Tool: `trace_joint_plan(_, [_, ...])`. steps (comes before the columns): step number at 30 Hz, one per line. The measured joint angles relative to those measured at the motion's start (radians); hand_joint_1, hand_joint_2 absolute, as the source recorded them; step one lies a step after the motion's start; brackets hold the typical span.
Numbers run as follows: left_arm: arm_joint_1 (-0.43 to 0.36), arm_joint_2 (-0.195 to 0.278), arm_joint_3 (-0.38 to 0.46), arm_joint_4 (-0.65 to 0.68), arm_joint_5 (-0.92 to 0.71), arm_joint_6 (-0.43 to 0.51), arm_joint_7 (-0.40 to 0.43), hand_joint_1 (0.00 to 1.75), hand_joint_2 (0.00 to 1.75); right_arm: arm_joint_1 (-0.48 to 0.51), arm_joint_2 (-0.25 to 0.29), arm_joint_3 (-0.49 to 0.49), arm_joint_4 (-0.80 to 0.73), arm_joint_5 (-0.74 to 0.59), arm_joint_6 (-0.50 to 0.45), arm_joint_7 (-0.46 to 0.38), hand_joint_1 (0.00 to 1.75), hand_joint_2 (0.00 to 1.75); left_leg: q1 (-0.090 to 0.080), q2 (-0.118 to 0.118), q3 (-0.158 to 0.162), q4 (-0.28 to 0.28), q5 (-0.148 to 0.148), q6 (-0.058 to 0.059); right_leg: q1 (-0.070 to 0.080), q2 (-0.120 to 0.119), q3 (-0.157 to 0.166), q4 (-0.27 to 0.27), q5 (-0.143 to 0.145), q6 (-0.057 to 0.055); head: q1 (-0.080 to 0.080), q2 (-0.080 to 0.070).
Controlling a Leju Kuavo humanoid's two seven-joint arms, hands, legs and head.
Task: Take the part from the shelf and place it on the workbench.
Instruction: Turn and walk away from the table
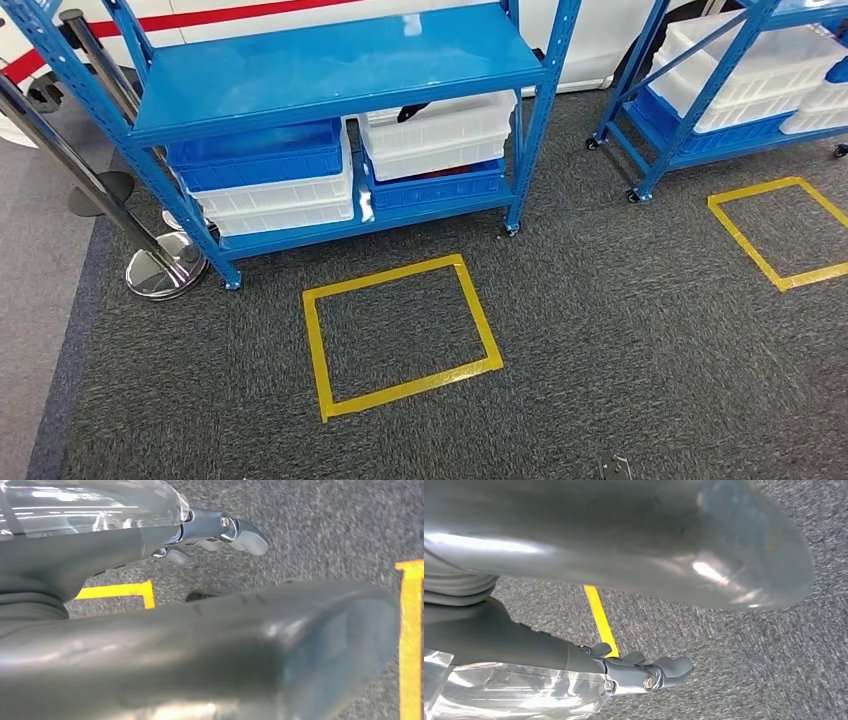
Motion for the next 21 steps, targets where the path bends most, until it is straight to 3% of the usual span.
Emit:
trace_joint_plan(3, [0.004, 0.0, 0.002, 0.0, -0.001, -0.002, -0.001, 0.0, 0.0, 0.002, -0.001, -0.001, 0.0, -0.002, -0.001, -0.001, 0.0, 0.0, 0.007, -0.007, 0.009, -0.017, 0.009, 0.016, -0.003, 0.027, -0.011, 0.033, -0.027, 0.014, 0.001, 0.0])
trace_joint_plan(6, [0.002, -0.002, 0.005, 0.0, 0.0, -0.004, -0.004, 0.0, 0.0, 0.01, -0.001, -0.003, 0.0, -0.002, -0.001, -0.001, 0.0, 0.0, 0.008, -0.015, 0.012, -0.02, 0.009, 0.027, -0.006, 0.06, -0.1, 0.206, -0.11, 0.02, 0.002, 0.0])
trace_joint_plan(7, [0.003, -0.002, 0.006, 0.0, 0.0, -0.004, -0.005, 0.0, 0.0, 0.014, -0.001, -0.003, 0.0, -0.002, -0.001, -0.001, 0.0, 0.0, 0.008, -0.019, 0.012, -0.02, 0.008, 0.028, -0.007, 0.062, -0.127, 0.255, -0.121, 0.021, 0.001, 0.0])
trace_joint_plan(8, [0.004, -0.002, 0.007, 0.0, 0.0, -0.004, -0.005, 0.0, 0.0, 0.017, -0.002, -0.004, 0.0, -0.002, -0.001, -0.001, 0.0, 0.0, 0.007, -0.024, 0.014, -0.019, 0.006, 0.027, -0.008, 0.063, -0.14, 0.271, -0.112, 0.023, 0.002, 0.0])
trace_joint_plan(9, [0.005, -0.002, 0.007, 0.0, 0.0, -0.004, -0.006, 0.0, 0.0, 0.019, -0.002, -0.005, 0.0, -0.002, -0.001, -0.001, 0.0, 0.0, 0.008, -0.029, 0.016, -0.017, 0.004, 0.026, -0.009, 0.063, -0.133, 0.247, -0.084, 0.023, 0.002, 0.0])
trace_joint_plan(11, [0.006, -0.003, 0.008, 0.0, 0.0, -0.004, -0.008, 0.0, 0.0, 0.02, -0.003, -0.006, 0.0, -0.001, -0.001, -0.002, 0.0, 0.0, 0.009, -0.037, 0.02, -0.012, -0.003, 0.019, -0.011, 0.066, -0.078, 0.121, -0.011, 0.022, 0.002, 0.0])
trace_joint_plan(13, [0.005, -0.004, 0.008, 0.0, 0.0, -0.004, -0.009, 0.0, 0.0, 0.019, -0.003, -0.006, 0.0, 0.0, -0.001, -0.002, 0.0, 0.0, 0.006, -0.042, 0.018, -0.004, -0.012, 0.007, -0.01, 0.072, -0.038, 0.028, 0.02, 0.016, 0.001, 0.0])
trace_joint_plan(16, [0.006, -0.003, 0.008, 0.0, 0.0, -0.004, -0.011, 0.0, 0.0, 0.019, -0.003, -0.006, 0.0, 0.001, -0.001, -0.002, 0.0, 0.0, 0.004, -0.045, 0.017, -0.002, -0.019, -0.008, -0.007, 0.073, -0.033, 0.013, 0.017, 0.001, 0.001, 0.0])
trace_joint_plan(18, [0.007, -0.003, 0.008, 0.0, 0.0, -0.004, -0.012, 0.0, 0.0, 0.018, -0.002, -0.006, 0.0, 0.002, -0.001, -0.002, 0.0, 0.0, 0.006, -0.038, 0.006, 0.032, -0.04, -0.019, -0.008, 0.069, -0.026, 0.008, 0.015, -0.012, 0.0, 0.0])
trace_joint_plan(19, [0.006, -0.003, 0.008, 0.0, -0.001, -0.004, -0.012, 0.0, 0.0, 0.018, -0.002, -0.006, 0.0, 0.003, -0.001, -0.003, 0.0, 0.0, 0.008, -0.034, -0.015, 0.078, -0.064, -0.023, -0.009, 0.067, -0.022, 0.007, 0.013, -0.018, 0.0, 0.0])
trace_joint_plan(21, [0.006, -0.003, 0.008, 0.0, -0.002, -0.004, -0.012, 0.0, 0.0, 0.018, -0.003, -0.007, 0.0, 0.004, -0.001, -0.005, 0.0, 0.0, 0.01, -0.026, -0.086, 0.215, -0.121, -0.029, -0.007, 0.062, -0.017, 0.007, 0.007, -0.025, 0.0, 0.0])
